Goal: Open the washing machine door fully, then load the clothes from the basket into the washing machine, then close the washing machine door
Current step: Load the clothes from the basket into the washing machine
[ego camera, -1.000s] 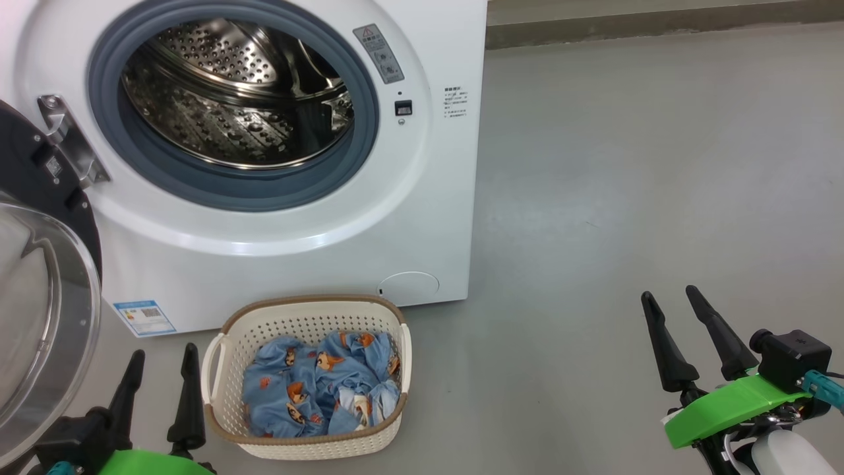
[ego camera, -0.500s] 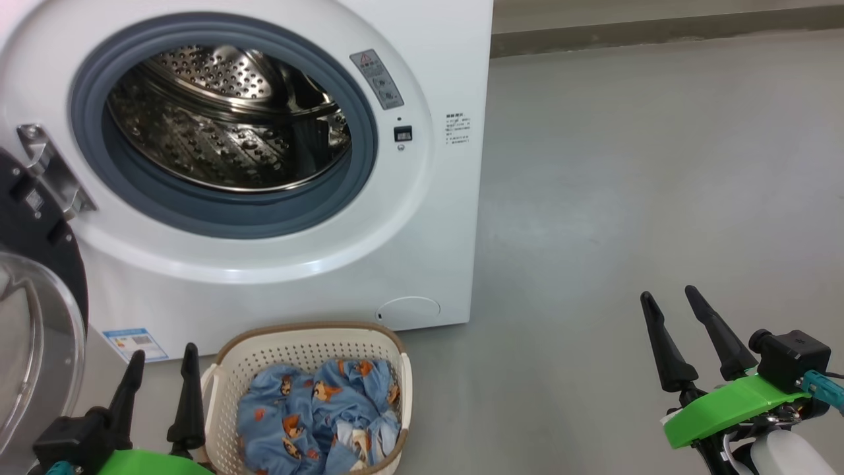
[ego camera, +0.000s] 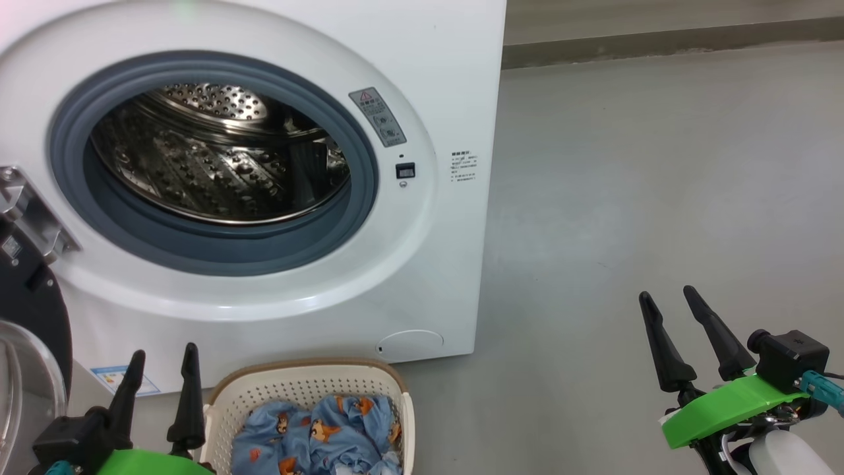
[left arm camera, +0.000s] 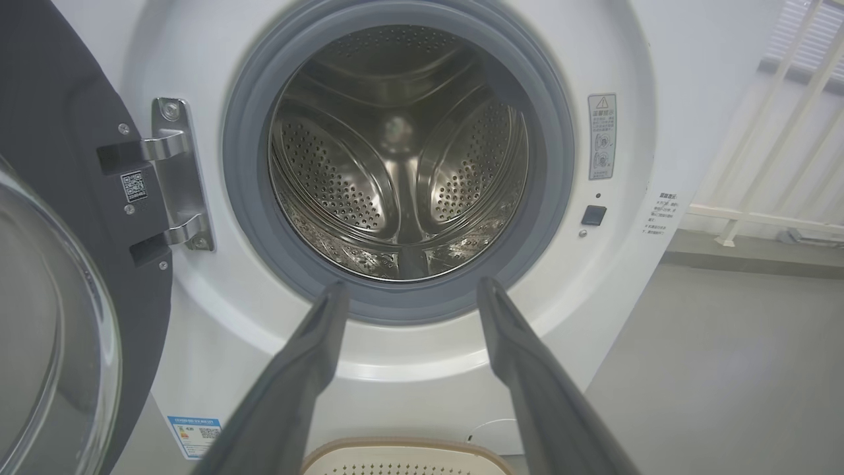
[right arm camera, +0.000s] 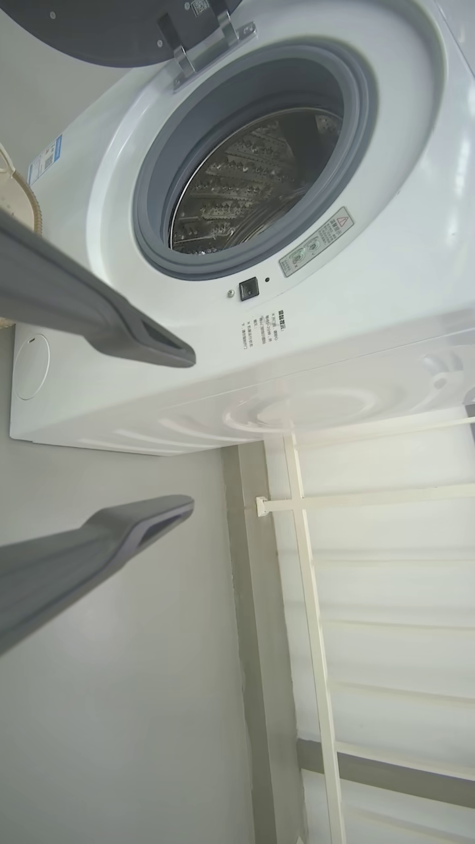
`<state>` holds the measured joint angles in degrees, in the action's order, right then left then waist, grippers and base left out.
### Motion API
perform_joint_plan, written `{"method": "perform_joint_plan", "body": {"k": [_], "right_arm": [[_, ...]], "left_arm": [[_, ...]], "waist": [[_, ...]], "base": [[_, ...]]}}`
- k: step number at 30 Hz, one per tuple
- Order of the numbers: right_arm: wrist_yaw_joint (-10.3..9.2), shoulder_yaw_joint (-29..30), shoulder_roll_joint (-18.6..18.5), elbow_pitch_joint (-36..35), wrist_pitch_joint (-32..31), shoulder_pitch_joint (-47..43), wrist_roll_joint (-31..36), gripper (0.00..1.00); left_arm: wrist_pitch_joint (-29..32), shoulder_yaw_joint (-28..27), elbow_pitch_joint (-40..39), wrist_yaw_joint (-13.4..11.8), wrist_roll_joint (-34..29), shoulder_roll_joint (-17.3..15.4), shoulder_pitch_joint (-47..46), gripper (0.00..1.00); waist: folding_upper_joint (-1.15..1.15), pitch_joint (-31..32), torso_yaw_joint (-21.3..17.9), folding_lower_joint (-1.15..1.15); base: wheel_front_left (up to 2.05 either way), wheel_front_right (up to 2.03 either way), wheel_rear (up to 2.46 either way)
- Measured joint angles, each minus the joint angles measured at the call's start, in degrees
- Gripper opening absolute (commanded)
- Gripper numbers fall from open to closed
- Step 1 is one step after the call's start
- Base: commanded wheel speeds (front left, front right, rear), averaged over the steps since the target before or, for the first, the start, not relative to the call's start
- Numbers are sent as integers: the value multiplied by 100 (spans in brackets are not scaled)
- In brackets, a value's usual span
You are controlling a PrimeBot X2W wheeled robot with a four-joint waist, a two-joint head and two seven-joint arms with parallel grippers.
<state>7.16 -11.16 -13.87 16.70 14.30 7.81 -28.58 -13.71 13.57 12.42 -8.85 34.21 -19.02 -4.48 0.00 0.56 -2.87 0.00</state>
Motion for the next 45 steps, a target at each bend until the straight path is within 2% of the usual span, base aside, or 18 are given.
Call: {"method": "perform_joint_plan", "body": {"k": [45], "right_arm": [[0, -124, -3, 4, 0, 2, -9, 100]], "left_arm": [[1, 155, 26, -54, 3, -71, -1, 100]], "waist": [[0, -69, 10, 0]], "base": [[3, -3, 0]]}}
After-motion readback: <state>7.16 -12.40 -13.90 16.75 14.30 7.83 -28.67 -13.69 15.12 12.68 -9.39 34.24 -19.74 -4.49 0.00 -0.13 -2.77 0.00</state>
